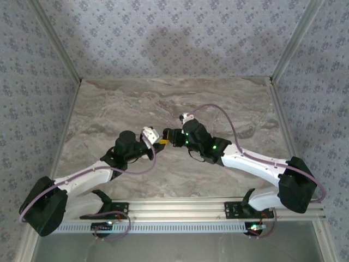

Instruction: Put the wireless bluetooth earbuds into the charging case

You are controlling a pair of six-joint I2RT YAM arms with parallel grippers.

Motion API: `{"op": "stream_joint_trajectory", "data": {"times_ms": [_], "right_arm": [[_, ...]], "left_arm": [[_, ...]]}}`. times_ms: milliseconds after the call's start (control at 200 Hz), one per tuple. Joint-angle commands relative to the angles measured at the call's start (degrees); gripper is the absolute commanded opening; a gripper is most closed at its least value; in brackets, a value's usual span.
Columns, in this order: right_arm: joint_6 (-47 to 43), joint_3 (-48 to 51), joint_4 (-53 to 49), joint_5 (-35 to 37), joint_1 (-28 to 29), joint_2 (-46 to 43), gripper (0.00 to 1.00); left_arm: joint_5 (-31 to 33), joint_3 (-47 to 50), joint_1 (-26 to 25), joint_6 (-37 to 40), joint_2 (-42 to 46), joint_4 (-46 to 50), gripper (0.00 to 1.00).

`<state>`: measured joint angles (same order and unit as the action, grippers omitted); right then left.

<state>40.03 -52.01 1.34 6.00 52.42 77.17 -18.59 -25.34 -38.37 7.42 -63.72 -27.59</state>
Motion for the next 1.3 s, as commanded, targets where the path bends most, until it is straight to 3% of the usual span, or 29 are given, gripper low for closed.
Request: {"op": "stream_joint_trajectory", "data": {"times_ms": [0, 700, 1294], "right_arm": [[-0.4, -1.2, -1.7, -2.8, 1.0, 0.8, 0.23], [-0.5, -2.1, -1.2, -5.1, 1.1, 1.8, 0.25], [-1.0, -3.5, -5.8, -1.7, -0.1, -1.2, 0.48]], "left_arm": [[0.7, -0.3, -0.2, -0.1, 1.7, -4.0, 0.09], [0.6, 0.3, -0.2, 1.2, 3.5, -4.2, 0.10], [1.1, 0.9, -0.2, 1.1, 4.6, -3.5, 0.09]]}}
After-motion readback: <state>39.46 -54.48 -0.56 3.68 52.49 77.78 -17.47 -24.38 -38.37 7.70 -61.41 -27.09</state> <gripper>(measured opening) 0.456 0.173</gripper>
